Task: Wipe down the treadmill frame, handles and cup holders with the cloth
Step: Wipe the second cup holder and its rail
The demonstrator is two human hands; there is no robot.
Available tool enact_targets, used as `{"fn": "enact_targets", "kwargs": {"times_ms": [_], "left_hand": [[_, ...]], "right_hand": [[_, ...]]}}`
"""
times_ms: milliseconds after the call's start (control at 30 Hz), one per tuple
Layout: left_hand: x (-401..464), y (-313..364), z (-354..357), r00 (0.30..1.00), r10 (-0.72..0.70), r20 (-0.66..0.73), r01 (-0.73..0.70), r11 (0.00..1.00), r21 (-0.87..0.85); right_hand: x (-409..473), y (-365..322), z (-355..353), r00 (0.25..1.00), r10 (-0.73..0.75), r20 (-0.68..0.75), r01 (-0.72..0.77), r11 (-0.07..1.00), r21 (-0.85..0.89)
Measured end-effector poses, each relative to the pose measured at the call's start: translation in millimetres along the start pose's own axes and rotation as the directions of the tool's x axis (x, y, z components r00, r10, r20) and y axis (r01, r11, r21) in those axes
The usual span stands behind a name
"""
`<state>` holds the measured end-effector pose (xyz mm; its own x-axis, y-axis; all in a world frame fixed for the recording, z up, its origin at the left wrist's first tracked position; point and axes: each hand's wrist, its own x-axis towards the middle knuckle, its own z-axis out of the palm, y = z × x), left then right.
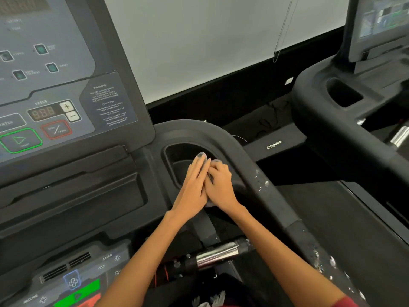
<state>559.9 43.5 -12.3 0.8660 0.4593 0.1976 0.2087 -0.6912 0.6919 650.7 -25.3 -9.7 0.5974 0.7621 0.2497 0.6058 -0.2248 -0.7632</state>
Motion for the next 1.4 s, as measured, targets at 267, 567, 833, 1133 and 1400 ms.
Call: {"fn": "enact_targets", "kwargs": {"times_ms": [267,567,833,1133,1400], "left_hand": [[1,-18,-9,0.999,0.031,0.032,-0.040,0.950,0.311],[5,-16,-2,0.998,0.066,-0.021,-0.064,0.996,0.061],[4,-11,25,0.983,0.159,0.092,-0.183,0.895,0.408],[39,26,68,0.996,0.083,-0.008,-0.070,0.885,0.461],[77,71,98,0.940,0.259,0.223,-0.322,0.891,0.322]], "right_hand": [[-17,1,-35,0.998,0.061,0.005,-0.061,0.975,0.213],[-65,54,-102,0.927,0.229,-0.296,-0.355,0.789,-0.501],[-71,42,-107,0.860,0.478,-0.181,-0.510,0.780,-0.362],[-68,37,-108,0.861,0.482,-0.163,-0.505,0.769,-0.391],[-67,49,-111,0.830,0.507,-0.231,-0.540,0.835,-0.105]]}}
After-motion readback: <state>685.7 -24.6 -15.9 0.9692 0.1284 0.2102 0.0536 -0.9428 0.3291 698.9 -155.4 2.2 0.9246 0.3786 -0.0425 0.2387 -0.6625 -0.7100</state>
